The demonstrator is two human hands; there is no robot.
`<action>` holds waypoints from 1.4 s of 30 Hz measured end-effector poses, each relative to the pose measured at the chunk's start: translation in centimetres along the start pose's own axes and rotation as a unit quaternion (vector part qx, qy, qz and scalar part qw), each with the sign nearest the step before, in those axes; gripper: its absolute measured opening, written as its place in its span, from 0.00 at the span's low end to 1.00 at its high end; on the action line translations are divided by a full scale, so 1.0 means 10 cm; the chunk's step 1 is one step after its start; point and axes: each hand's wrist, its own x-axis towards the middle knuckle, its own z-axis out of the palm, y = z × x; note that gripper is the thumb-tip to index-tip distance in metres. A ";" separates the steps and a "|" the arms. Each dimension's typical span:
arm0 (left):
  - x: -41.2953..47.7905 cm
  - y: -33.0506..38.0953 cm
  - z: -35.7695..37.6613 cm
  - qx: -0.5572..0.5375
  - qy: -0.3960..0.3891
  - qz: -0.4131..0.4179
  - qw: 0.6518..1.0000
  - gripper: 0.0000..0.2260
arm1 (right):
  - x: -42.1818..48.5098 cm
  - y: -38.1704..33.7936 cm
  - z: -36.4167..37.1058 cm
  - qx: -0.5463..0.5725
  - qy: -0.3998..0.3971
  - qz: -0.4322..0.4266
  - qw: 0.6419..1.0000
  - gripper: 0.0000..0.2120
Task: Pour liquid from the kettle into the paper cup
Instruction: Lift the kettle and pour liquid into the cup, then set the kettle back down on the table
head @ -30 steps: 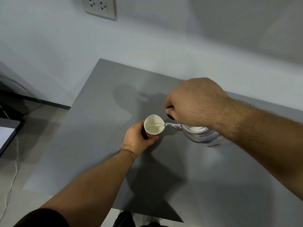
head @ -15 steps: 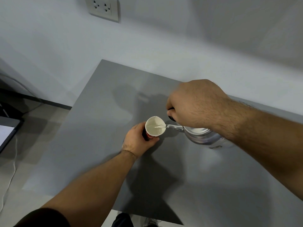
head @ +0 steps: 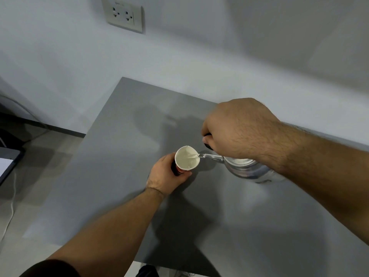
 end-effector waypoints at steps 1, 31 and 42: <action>0.00 0.00 0.00 -0.001 -0.001 -0.001 1.000 0.27 | -0.01 -0.01 -0.01 -0.002 0.002 -0.004 1.000 0.07; 0.10 0.08 0.06 -0.036 -0.016 0.004 0.999 0.27 | -0.70 0.54 -0.46 0.424 0.049 0.262 0.865 0.04; -0.02 -0.04 0.01 -0.018 0.008 0.017 1.000 0.28 | 0.00 0.90 -0.26 0.405 0.072 0.220 0.885 0.07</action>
